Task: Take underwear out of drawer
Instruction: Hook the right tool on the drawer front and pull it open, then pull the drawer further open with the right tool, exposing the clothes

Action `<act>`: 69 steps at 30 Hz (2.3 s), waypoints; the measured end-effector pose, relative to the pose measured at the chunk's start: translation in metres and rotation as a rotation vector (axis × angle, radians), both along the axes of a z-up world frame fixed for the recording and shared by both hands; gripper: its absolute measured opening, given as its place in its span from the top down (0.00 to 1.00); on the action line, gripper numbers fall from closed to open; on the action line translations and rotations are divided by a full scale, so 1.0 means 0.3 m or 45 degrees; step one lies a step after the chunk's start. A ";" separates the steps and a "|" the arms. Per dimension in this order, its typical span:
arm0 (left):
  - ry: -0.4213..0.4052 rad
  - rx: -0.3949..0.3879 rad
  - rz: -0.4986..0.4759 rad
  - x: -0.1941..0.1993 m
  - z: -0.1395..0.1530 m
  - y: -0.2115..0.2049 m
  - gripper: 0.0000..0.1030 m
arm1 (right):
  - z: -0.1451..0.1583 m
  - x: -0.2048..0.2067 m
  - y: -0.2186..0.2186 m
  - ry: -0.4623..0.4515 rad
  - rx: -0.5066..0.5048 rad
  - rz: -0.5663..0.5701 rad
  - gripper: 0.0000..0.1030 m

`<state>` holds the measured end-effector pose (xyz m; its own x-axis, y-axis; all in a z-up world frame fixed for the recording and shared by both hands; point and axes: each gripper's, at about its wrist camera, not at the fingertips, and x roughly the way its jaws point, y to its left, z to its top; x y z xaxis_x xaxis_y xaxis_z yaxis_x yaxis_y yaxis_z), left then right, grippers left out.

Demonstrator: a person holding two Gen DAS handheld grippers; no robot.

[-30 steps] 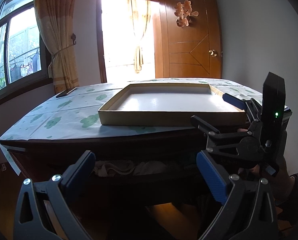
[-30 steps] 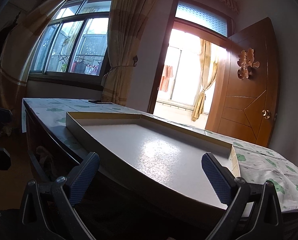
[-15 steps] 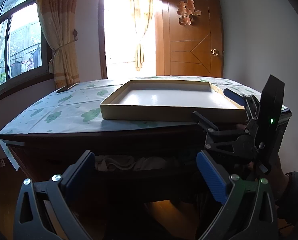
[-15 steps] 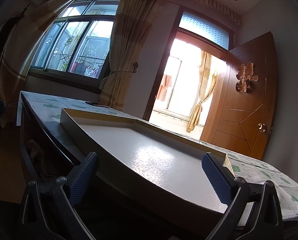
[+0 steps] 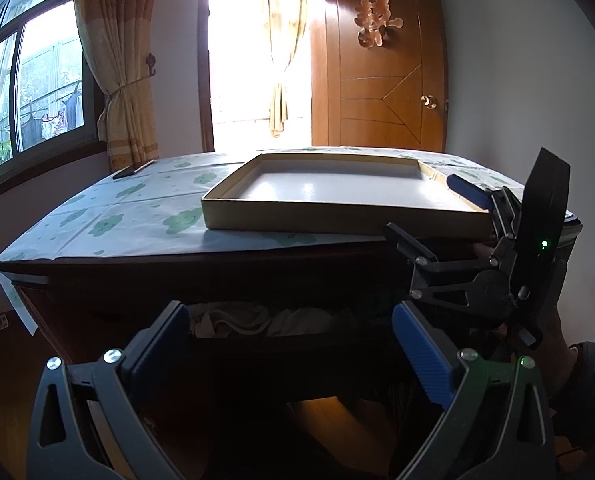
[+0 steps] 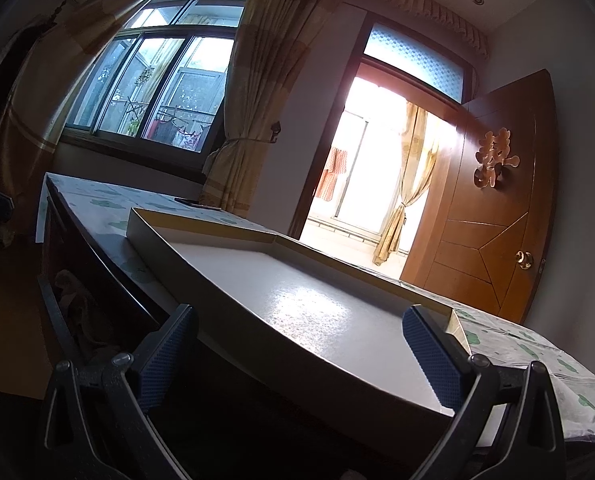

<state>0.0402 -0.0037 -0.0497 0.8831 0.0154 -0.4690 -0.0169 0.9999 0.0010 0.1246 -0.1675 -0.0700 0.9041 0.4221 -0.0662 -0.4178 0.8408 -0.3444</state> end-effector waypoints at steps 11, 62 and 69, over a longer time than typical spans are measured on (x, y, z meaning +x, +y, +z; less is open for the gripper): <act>0.001 0.006 -0.001 -0.006 0.002 -0.001 0.00 | -0.005 -0.013 0.004 0.023 0.000 0.007 0.01; 0.056 0.058 -0.063 0.005 -0.057 -0.047 0.00 | -0.102 -0.191 0.079 -0.213 -0.295 0.236 0.01; -0.031 0.050 -0.039 -0.026 -0.001 -0.030 0.00 | -0.100 -0.211 0.077 -0.156 -0.306 0.243 0.01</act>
<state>0.0325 -0.0128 -0.0501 0.8945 0.0065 -0.4471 0.0130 0.9991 0.0404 0.0614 -0.1443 -0.0999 0.8178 0.5700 -0.0798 -0.5028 0.6401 -0.5810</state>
